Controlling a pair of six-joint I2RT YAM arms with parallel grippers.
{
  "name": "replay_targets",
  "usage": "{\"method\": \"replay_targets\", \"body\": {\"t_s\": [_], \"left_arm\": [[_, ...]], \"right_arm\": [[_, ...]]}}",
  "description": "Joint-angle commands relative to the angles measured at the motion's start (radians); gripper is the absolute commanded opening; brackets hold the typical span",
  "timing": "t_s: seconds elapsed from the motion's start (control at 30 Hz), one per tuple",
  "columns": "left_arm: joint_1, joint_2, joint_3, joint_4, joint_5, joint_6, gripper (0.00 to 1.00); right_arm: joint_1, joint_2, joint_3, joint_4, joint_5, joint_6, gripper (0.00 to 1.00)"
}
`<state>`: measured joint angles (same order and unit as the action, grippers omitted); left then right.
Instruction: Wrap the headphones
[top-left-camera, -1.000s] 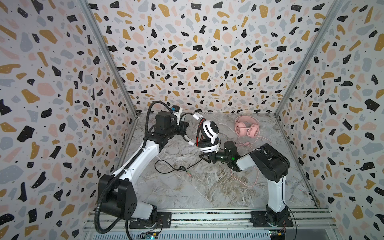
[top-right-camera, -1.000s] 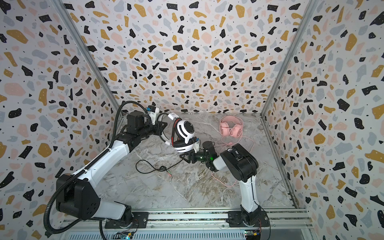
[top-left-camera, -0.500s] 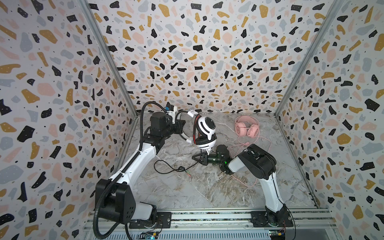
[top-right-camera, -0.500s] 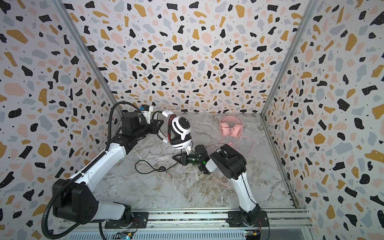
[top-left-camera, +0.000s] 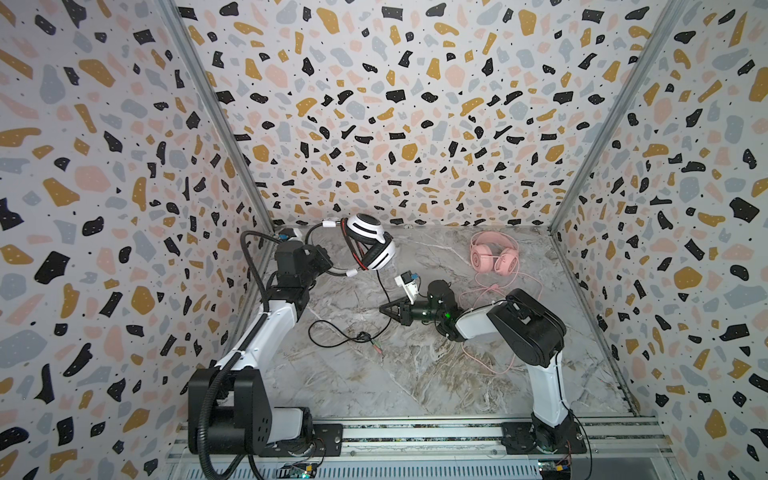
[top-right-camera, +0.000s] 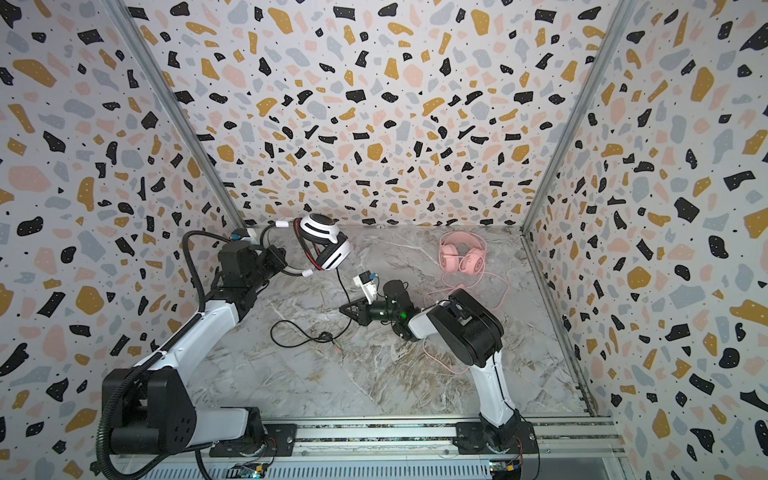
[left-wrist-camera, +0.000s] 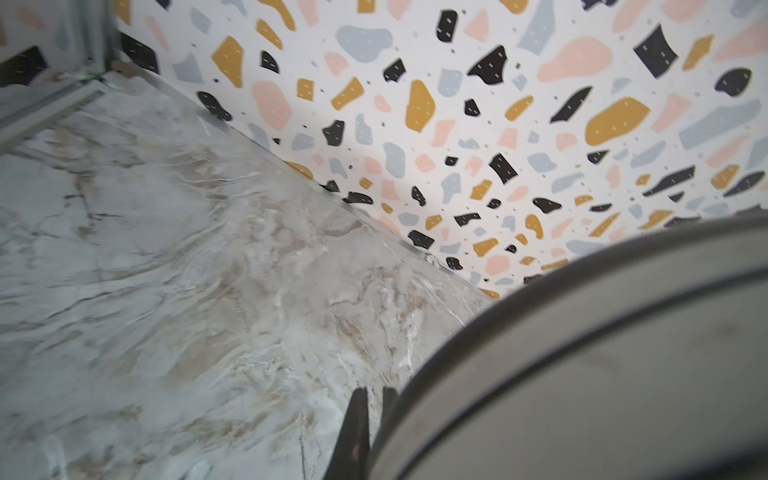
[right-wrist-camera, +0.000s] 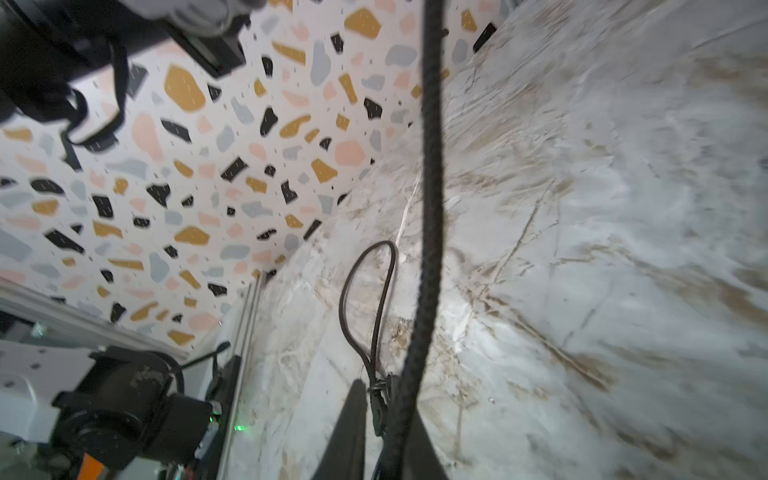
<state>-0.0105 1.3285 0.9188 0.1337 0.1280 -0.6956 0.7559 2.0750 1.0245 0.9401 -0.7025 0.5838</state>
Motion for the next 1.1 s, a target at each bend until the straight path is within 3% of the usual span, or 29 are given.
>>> {"method": "replay_targets", "body": {"t_s": [0.0,0.33,0.6,0.8,0.87,1.07], "left_arm": [[0.03,-0.055,0.005,0.175,-0.061,-0.12,0.0],[0.155,-0.048,-0.013,0.083,-0.18,-0.182,0.0],[0.146,-0.046,0.031,-0.012,-0.277,-0.089,0.0],[0.089,-0.046,0.075,-0.089,-0.379,-0.012,0.0],[0.068,-0.052,0.08,-0.087,-0.386,0.007,0.0],[0.051,-0.104,0.07,-0.028,-0.324,0.007,0.0]], "right_arm": [[0.061,-0.051,0.074,-0.227,0.021,-0.168,0.15],[0.167,-0.058,0.228,-0.616,-0.005,-0.523,0.14],[0.14,-0.279,0.155,-0.692,0.151,-0.588,0.13],[0.081,-0.461,0.051,-0.599,0.188,-0.507,0.11],[0.055,-0.485,0.008,-0.526,0.168,-0.452,0.16],[-0.007,-0.298,-0.01,-0.356,0.069,-0.283,0.33]]}}
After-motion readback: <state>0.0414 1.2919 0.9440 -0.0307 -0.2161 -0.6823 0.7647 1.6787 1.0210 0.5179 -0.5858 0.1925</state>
